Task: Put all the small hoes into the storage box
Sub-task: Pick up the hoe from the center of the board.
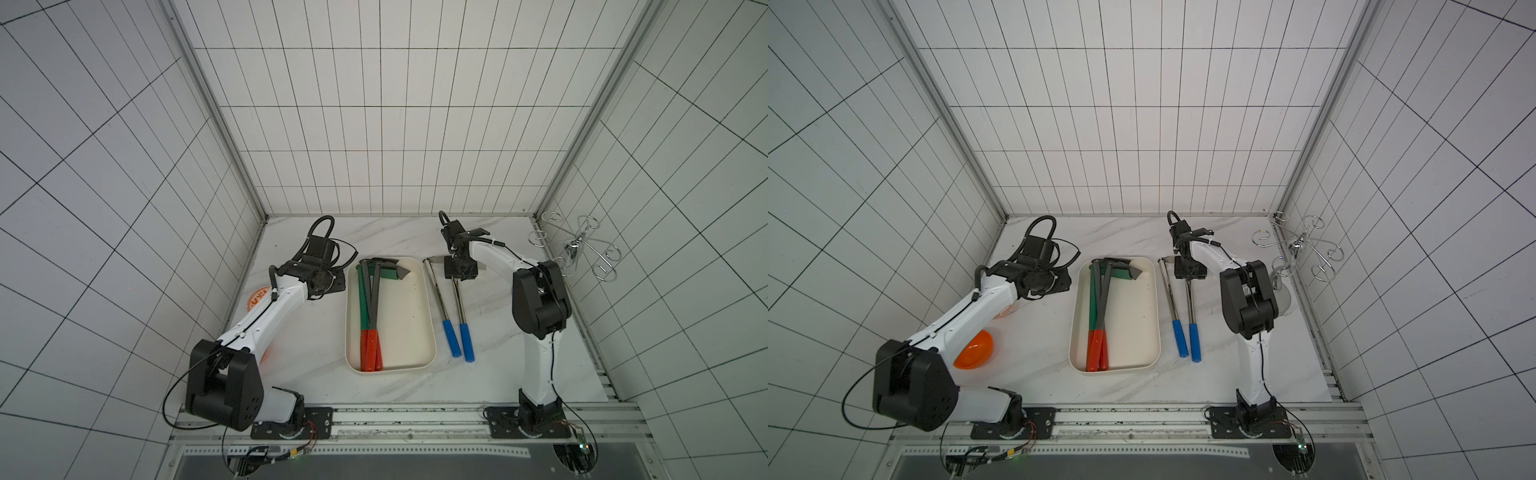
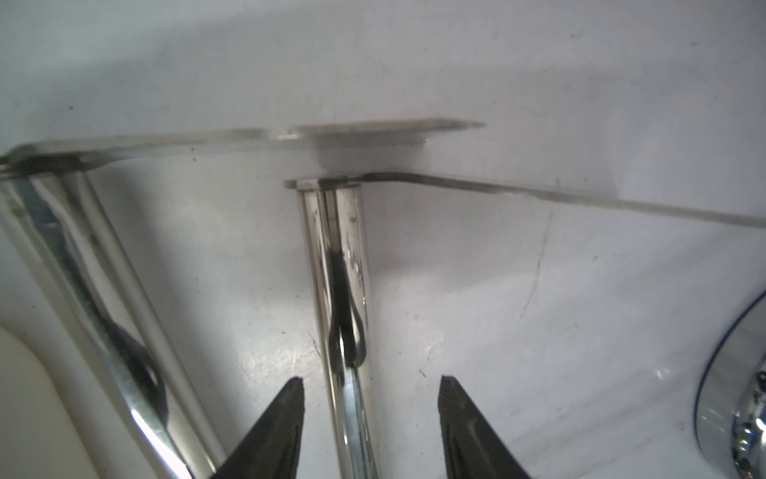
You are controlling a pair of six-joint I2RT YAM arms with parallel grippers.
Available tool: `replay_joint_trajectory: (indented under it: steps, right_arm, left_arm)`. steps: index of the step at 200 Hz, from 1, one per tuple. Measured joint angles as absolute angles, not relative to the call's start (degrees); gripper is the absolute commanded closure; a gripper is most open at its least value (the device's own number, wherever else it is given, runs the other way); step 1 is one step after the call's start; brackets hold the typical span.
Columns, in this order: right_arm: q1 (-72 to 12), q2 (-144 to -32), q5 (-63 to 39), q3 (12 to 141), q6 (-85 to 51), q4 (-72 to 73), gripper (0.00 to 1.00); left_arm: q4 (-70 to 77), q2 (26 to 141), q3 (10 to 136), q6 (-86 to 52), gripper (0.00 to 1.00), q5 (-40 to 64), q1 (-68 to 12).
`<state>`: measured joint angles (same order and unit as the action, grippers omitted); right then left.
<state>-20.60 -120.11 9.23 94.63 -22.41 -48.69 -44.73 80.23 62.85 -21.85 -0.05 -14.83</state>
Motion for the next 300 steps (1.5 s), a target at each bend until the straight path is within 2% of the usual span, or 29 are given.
replay_joint_trajectory:
  steps: [46,138,245,270,300]
  right_arm:
    - [-20.6,-123.0,10.59,96.57,-21.21,-49.71,0.48]
    - [-20.38,-124.01,10.52,97.14,-19.99,-49.91,0.61]
    - [-19.38,-124.57,9.5,97.14,-17.56,-49.34,0.69]
    - [-19.18,-124.57,8.82,97.14,-17.15,-48.77,0.68]
    - [-19.09,-124.57,8.25,97.14,-16.6,-48.51,0.58]
  left_arm:
    - [-44.73,80.23,62.85,-21.82,0.53,0.08,-14.83]
    - [-44.71,80.23,62.54,-21.85,0.54,0.14,-14.83]
    - [-44.73,80.2,62.52,-21.85,0.54,0.32,-14.83]
    - [-44.73,80.2,62.52,-21.85,0.54,0.32,-14.83]
    - [-44.71,80.2,62.52,-21.85,0.54,0.38,-14.83]
